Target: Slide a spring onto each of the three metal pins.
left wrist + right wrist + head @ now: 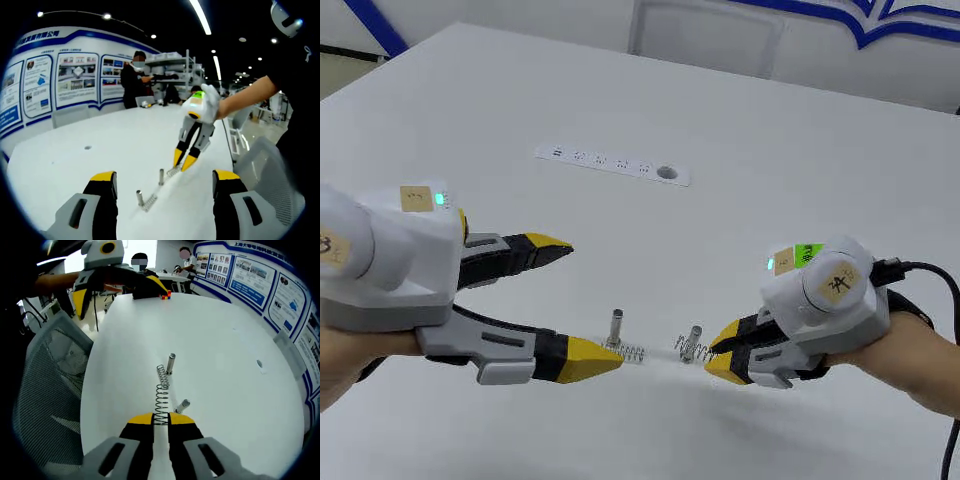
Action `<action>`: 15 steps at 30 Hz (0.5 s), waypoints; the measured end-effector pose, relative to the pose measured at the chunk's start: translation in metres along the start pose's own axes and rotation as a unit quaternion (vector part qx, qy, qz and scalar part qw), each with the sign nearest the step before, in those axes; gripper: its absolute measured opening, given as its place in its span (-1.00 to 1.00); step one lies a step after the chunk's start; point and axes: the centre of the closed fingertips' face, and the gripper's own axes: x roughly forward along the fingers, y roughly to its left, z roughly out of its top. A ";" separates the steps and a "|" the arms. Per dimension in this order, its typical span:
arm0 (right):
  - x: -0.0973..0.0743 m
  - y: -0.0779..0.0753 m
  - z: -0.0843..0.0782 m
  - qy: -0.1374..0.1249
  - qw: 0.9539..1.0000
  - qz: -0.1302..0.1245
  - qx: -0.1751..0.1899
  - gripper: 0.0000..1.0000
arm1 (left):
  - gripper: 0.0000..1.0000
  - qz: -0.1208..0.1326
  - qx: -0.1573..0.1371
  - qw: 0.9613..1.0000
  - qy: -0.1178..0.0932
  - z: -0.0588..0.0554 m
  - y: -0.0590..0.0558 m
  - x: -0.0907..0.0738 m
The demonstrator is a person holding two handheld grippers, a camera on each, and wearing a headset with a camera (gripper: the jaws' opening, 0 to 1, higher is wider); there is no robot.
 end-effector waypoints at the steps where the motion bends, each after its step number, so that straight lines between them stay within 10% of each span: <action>1: -0.004 0.002 0.004 -0.005 1.000 -0.001 -0.007 -0.79 | 0.58 -0.007 0.000 1.000 -0.004 0.003 -0.003 0.003; 15: -0.029 0.035 0.028 -0.011 0.995 0.024 -0.094 -0.79 | 0.20 -0.059 0.017 0.998 0.027 -0.010 -0.035 0.032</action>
